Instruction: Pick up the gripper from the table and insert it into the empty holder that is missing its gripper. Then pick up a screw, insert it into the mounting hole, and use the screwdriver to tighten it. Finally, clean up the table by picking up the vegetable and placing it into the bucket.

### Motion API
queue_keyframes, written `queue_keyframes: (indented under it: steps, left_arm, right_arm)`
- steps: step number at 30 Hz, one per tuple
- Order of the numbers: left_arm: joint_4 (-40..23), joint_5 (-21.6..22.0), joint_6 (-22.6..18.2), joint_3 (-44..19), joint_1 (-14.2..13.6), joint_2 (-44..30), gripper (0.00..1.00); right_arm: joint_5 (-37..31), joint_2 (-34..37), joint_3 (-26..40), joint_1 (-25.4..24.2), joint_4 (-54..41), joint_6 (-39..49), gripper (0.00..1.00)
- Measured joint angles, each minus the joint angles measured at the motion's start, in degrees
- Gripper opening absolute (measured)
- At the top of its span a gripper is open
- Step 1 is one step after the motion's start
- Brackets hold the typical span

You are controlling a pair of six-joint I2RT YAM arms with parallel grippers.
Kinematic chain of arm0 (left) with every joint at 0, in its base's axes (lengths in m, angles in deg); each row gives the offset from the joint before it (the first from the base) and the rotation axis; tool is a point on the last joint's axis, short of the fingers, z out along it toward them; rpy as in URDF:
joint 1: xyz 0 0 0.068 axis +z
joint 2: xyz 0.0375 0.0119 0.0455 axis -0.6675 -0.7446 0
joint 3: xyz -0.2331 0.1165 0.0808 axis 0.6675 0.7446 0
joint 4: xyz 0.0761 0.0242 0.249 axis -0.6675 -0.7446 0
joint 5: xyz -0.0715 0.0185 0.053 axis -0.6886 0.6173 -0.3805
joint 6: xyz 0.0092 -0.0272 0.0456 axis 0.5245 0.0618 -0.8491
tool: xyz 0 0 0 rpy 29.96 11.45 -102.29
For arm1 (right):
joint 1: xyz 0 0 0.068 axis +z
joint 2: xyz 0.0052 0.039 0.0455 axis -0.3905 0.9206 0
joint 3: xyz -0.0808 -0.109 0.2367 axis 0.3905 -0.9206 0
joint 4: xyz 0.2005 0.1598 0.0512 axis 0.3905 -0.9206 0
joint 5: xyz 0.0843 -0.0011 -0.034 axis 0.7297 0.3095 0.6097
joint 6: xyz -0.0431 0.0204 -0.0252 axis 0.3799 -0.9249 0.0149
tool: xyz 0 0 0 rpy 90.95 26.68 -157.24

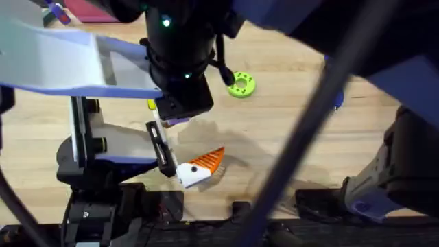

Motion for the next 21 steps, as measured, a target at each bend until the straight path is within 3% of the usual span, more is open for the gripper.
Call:
queue_keyframes:
  steps: [21]
  left_arm:
    - [0.0,0.0,0.0,0.0,0.0,0.0,0.985]
  right_arm:
    - [-1.9,2.4,0.1,0.0,1.2,0.0,0.006]
